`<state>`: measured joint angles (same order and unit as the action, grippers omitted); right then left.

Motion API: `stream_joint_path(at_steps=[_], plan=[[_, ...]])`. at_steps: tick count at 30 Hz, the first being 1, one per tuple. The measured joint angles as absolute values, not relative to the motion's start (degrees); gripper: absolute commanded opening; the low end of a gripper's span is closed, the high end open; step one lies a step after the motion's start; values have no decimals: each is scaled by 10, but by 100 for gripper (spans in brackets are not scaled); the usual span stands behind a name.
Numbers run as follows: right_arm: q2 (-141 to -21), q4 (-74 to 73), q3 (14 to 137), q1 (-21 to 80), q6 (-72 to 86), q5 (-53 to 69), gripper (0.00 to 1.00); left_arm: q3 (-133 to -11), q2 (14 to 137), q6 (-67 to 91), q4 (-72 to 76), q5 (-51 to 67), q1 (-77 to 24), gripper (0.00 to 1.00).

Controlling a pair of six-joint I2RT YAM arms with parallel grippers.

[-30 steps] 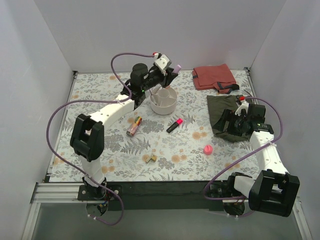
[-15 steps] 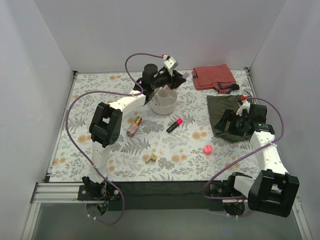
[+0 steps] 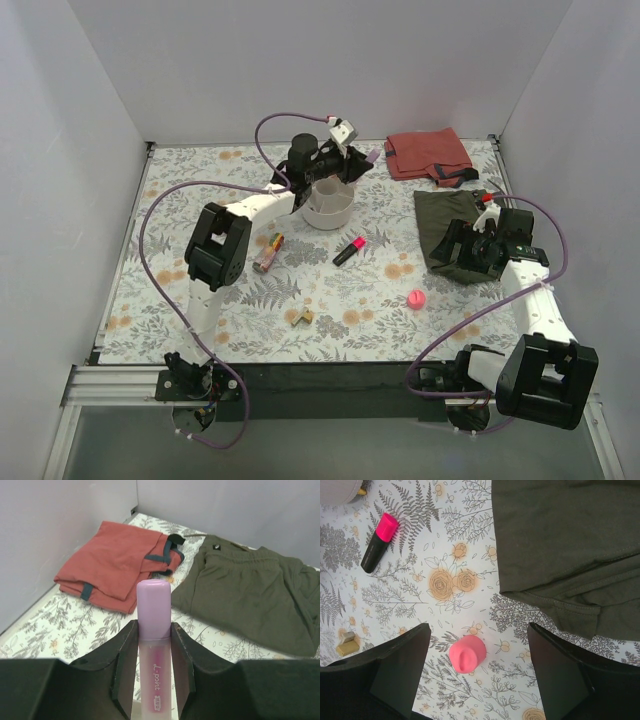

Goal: Sort the stationery into containers
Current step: Place the pen in the storage box.

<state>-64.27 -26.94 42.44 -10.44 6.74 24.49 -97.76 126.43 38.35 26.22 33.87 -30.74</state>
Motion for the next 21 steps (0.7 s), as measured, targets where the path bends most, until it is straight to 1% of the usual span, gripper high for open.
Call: stream_joint_path(at_steps=[6,11,14,15,17,20,21], plan=[[-650,-270,424,-105,61,243,87,-981,1302,379,259,338,-305,9],[-655,-269,424,-107,58,241,87,-981,1310,376,256,336,-300,10],[-658,-269,424,-108,58,241,87,-981,1310,373,257,334,-294,20],[-659,-269,424,-109,58,241,87,-981,1309,372,257,333,-293,26],[-661,-269,424,-109,58,241,87,-981,1310,370,257,328,-292,30],[-665,-269,424,-109,58,241,87,-981,1310,368,257,318,-289,38],[-665,-269,425,-109,58,241,87,-981,1310,368,257,316,-289,39]])
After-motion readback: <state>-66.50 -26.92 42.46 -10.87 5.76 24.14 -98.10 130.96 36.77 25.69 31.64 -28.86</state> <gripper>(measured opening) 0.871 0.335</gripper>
